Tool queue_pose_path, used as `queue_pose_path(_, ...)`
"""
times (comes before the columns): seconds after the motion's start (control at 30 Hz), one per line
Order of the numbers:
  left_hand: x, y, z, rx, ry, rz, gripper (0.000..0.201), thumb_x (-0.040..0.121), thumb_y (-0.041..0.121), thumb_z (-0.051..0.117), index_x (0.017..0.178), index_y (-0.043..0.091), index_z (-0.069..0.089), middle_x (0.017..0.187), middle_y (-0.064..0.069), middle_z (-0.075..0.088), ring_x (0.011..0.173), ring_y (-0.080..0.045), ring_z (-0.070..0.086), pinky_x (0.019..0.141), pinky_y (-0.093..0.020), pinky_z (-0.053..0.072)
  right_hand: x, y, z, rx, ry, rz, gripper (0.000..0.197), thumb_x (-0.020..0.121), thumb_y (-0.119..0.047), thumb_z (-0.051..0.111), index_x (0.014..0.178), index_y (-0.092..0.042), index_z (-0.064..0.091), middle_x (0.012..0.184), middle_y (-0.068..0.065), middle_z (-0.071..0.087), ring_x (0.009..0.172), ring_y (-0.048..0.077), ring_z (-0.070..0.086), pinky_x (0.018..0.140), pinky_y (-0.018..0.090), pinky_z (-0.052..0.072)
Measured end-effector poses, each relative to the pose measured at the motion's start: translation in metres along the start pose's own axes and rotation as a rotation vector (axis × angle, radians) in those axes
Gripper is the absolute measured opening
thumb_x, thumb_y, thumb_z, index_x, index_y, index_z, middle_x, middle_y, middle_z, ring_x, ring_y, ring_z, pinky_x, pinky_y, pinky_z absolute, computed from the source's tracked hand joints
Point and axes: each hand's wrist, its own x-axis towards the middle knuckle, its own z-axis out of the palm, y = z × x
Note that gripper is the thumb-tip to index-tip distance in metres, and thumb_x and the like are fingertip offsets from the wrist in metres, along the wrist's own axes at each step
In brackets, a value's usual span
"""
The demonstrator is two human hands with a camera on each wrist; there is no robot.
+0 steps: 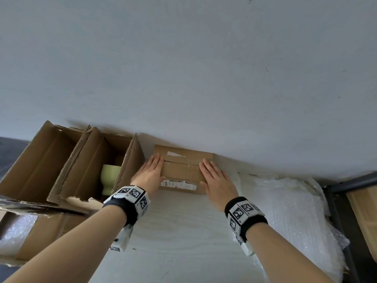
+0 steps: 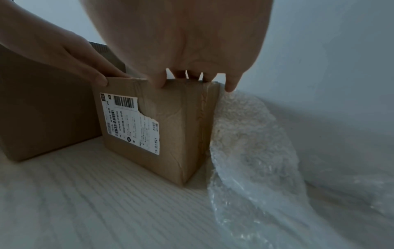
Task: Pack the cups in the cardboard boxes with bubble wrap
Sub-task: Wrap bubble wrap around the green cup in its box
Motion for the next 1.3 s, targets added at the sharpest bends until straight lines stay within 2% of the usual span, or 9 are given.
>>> queue_pose_path(0.3, -0.045, 0.014, -0.032, -0.056, 0.086, 0.064, 0.063, 0.099, 0.035, 0.041, 0.151, 0.016, 0.011, 0.160, -0.001, 0.005, 0.146, -0.014, 0.006, 0.117, -0.029, 0.007, 0.002, -0.013, -0.023, 0.137, -0.063, 0.046, 0.061, 0.098, -0.023, 0.042, 0.151, -0.019, 0.014, 0.160, -0.005, 0.005, 0.147, 0.013, 0.004, 0.118, 0.043, 0.006)
queue_pose_path(0.5, -0.153, -0.033, -0.047, -0.175, 0.421, 0.014, 0.036, 0.093, 0.029, 0.055, 0.128, 0.022, 0.057, 0.132, 0.002, 0.056, 0.124, -0.017, 0.049, 0.102, -0.033, 0.039, 0.006, -0.042, -0.056, 0.119, 0.205, 0.081, 0.043, 0.096, -0.021, 0.047, 0.138, -0.014, 0.043, 0.154, 0.008, 0.026, 0.140, 0.026, 0.027, 0.115, 0.042, 0.022)
queue_pose_path(0.6, -0.177, -0.061, -0.042, -0.100, 0.295, -0.124, 0.040, 0.096, 0.028, 0.049, 0.135, 0.022, 0.050, 0.139, 0.001, 0.049, 0.131, -0.017, 0.041, 0.109, -0.031, 0.029, 0.010, -0.086, -0.062, 0.172, 0.260, -0.151, 0.033, 0.096, -0.021, 0.048, 0.126, -0.010, 0.055, 0.139, 0.007, 0.047, 0.124, 0.024, 0.048, 0.101, 0.037, 0.041)
queue_pose_path(0.73, -0.176, -0.077, -0.031, 0.074, 0.229, -0.128, 0.039, 0.098, 0.025, 0.045, 0.137, 0.028, 0.045, 0.137, 0.008, 0.051, 0.130, -0.011, 0.041, 0.112, -0.026, 0.018, 0.027, -0.153, -0.053, 0.306, 0.035, -0.218, 0.040, 0.097, -0.040, 0.045, 0.126, -0.014, 0.053, 0.127, 0.003, 0.057, 0.108, 0.021, 0.059, 0.087, 0.035, 0.049)
queue_pose_path(0.83, -0.177, -0.078, -0.025, 0.176, 0.239, -0.097, 0.032, 0.096, 0.021, 0.046, 0.124, 0.032, 0.057, 0.121, 0.012, 0.058, 0.115, -0.012, 0.051, 0.104, -0.026, 0.028, 0.047, -0.183, -0.046, 0.491, -0.089, -0.046, 0.045, 0.091, -0.053, 0.049, 0.116, -0.017, 0.057, 0.112, 0.002, 0.064, 0.106, 0.025, 0.058, 0.091, 0.034, 0.046)
queue_pose_path(0.93, -0.180, -0.073, -0.021, 0.222, 0.240, -0.100, 0.028, 0.094, 0.017, 0.052, 0.117, 0.028, 0.062, 0.112, 0.009, 0.061, 0.104, -0.014, 0.055, 0.090, -0.026, 0.042, 0.061, -0.198, -0.042, 0.596, -0.094, 0.048, 0.030, 0.088, -0.050, 0.056, 0.073, -0.026, 0.044, 0.072, -0.006, 0.047, 0.081, 0.021, 0.048, 0.074, 0.027, 0.037)
queue_pose_path(1.07, -0.184, -0.064, -0.014, 0.155, 0.242, -0.076, 0.031, 0.095, 0.011, 0.046, 0.119, 0.026, 0.061, 0.111, 0.005, 0.058, 0.100, -0.018, 0.052, 0.086, -0.026, 0.042, 0.062, -0.204, -0.039, 0.626, -0.070, 0.112, 0.029, 0.083, -0.037, 0.066, 0.069, -0.015, 0.052, 0.067, -0.001, 0.055, 0.073, 0.022, 0.054, 0.068, 0.027, 0.038)
queue_pose_path(1.2, -0.204, -0.060, -0.015, 0.152, 0.353, 0.041, 0.026, 0.058, 0.006, 0.085, 0.072, 0.025, 0.074, 0.068, 0.006, 0.062, 0.059, -0.015, 0.058, 0.053, -0.021, 0.050, 0.054, -0.201, -0.041, 0.570, -0.060, 0.150, 0.031, 0.078, -0.019, 0.063, 0.057, -0.012, 0.040, 0.056, 0.001, 0.041, 0.058, 0.023, 0.045, 0.048, 0.026, 0.027)
queue_pose_path(1.3, -0.221, -0.065, -0.003, 0.091, 0.390, 0.100, 0.029, 0.059, 0.004, 0.085, 0.077, 0.026, 0.075, 0.069, 0.008, 0.063, 0.057, -0.013, 0.058, 0.051, -0.021, 0.050, 0.047, -0.198, -0.039, 0.562, -0.051, 0.152, 0.018, 0.076, -0.015, 0.062, 0.066, -0.010, 0.048, 0.063, 0.004, 0.047, 0.064, 0.023, 0.049, 0.053, 0.027, 0.032)
